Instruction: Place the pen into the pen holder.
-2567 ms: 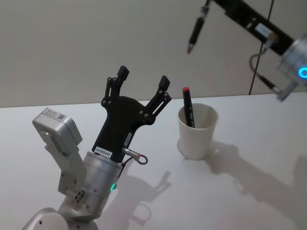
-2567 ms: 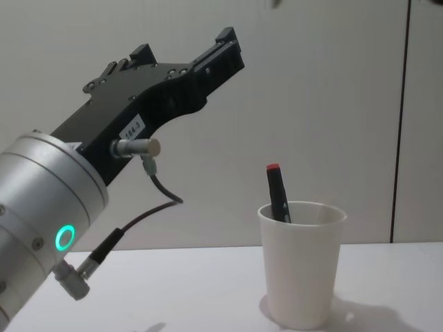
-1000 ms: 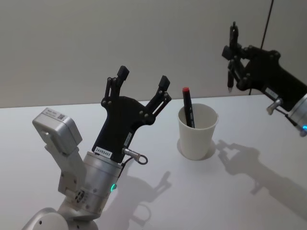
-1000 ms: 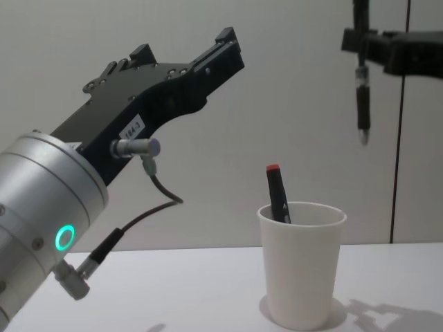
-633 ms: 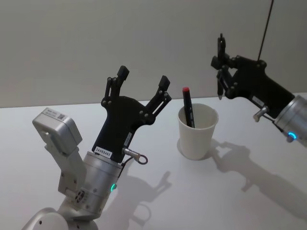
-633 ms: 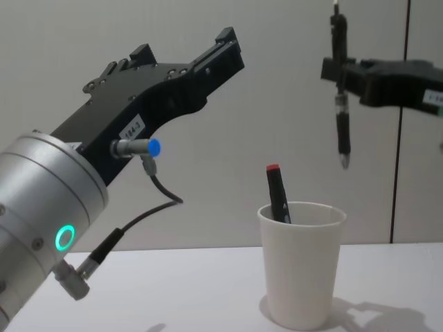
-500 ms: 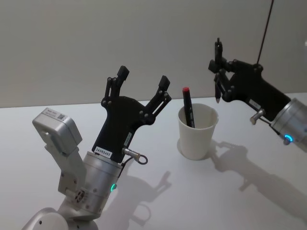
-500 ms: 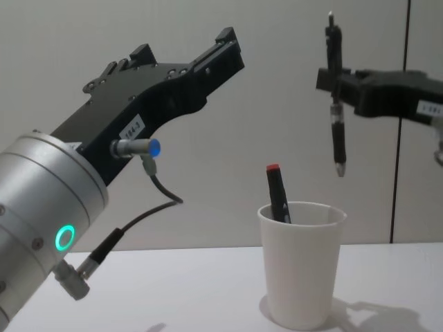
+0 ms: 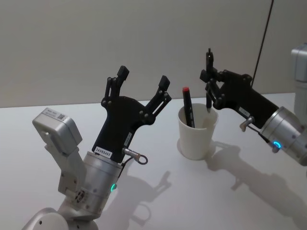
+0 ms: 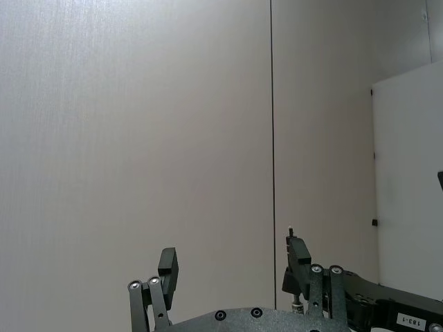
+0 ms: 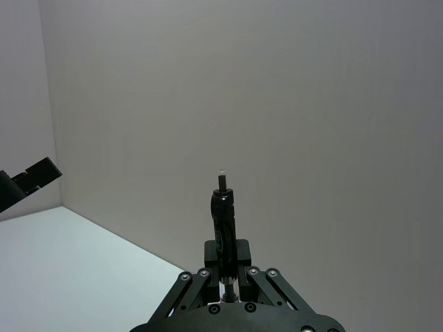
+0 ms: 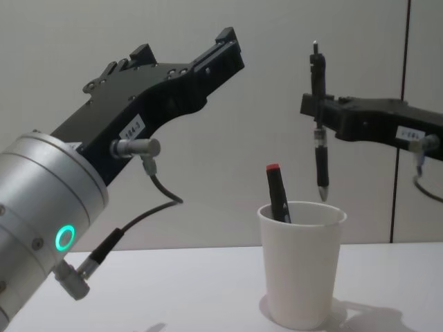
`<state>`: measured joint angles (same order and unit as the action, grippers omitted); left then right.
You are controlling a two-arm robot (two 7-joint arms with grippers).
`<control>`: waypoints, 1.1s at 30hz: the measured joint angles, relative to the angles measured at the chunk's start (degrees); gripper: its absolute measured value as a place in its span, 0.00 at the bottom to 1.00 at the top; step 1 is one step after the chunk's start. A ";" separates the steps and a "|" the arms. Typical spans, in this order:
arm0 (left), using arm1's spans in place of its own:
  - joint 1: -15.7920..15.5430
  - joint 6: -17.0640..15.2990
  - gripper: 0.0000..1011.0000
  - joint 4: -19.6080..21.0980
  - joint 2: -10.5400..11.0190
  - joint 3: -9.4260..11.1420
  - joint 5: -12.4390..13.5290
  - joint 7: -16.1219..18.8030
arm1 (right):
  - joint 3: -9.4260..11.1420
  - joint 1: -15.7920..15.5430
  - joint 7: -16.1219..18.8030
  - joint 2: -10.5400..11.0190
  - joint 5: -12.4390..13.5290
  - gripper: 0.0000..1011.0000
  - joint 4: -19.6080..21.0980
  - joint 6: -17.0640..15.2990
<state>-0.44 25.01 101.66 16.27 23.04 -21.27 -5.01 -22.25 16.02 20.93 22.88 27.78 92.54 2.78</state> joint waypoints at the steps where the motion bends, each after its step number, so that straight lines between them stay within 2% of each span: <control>1: 0.00 0.00 0.99 0.00 0.00 0.00 0.00 0.00 | -0.05 0.01 0.00 -0.10 0.10 0.13 -0.09 -0.04; 19: 0.00 0.00 0.99 0.00 0.00 0.01 0.00 0.00 | -1.12 0.67 -0.13 -2.36 1.62 0.14 -2.12 -1.50; 26: 0.00 0.00 0.99 0.00 0.00 0.01 0.00 0.00 | -1.28 0.74 -0.17 -2.67 1.85 0.32 -2.43 -1.75; 30: 0.00 0.00 0.99 0.00 0.00 0.01 0.00 0.00 | -1.34 0.77 -0.20 -2.79 1.93 0.48 -2.57 -1.88; 33: 0.00 0.00 0.99 0.00 0.00 0.01 0.00 0.00 | -1.37 0.79 -0.21 -2.85 1.99 0.57 -2.63 -1.93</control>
<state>-0.44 25.01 101.65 16.27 23.05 -21.27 -5.01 -23.62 16.81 20.72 20.02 29.76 89.90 0.85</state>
